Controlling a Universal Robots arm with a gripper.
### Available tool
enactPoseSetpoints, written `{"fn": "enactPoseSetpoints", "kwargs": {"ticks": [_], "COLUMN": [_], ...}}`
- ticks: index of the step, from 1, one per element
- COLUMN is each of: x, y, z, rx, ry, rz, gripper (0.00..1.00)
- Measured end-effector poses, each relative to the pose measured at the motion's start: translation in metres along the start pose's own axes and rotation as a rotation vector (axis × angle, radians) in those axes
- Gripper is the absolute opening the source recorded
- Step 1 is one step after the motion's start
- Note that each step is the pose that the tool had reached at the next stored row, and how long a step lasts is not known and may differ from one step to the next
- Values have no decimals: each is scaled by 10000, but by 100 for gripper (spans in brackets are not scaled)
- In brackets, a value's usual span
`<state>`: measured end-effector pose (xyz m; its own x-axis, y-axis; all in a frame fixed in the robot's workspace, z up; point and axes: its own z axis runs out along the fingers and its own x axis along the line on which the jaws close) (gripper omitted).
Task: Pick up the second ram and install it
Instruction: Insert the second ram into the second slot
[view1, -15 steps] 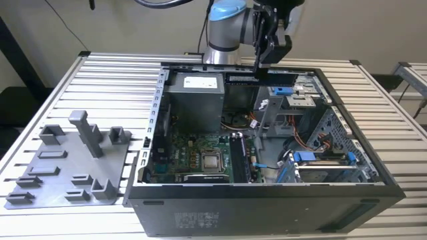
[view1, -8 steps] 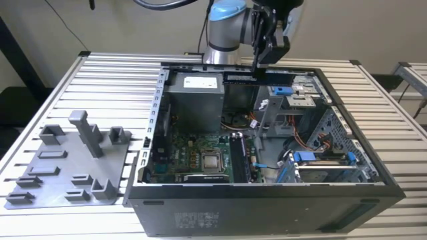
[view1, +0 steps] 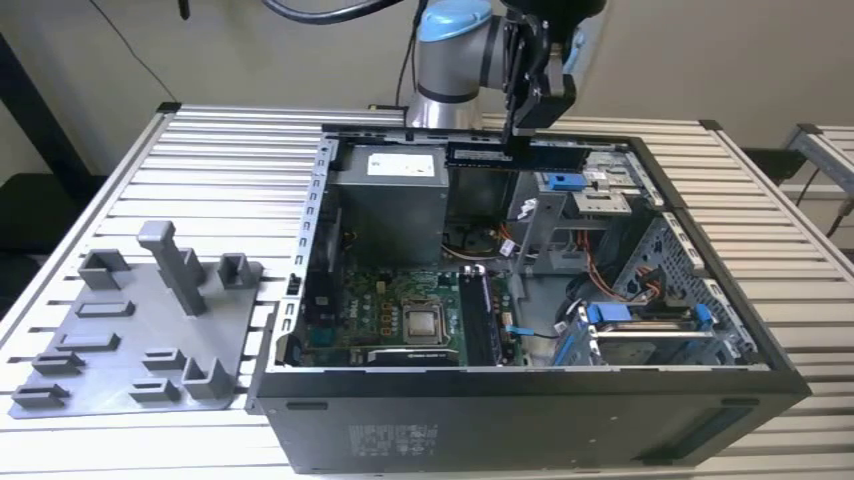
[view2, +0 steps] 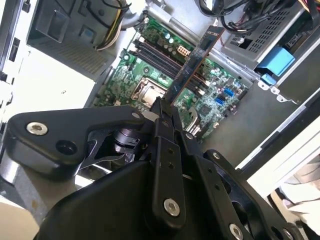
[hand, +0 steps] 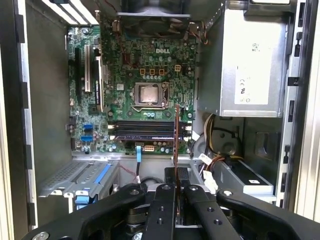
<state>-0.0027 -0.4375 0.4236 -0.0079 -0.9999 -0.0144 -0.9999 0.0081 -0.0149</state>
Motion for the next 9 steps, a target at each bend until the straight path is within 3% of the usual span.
{"fn": "enactPoseSetpoints", "kwargs": {"ticks": [9], "x": [0], "y": [0], "z": [0], "rx": [0], "ry": [1], "rz": [15], "gripper": [13]}}
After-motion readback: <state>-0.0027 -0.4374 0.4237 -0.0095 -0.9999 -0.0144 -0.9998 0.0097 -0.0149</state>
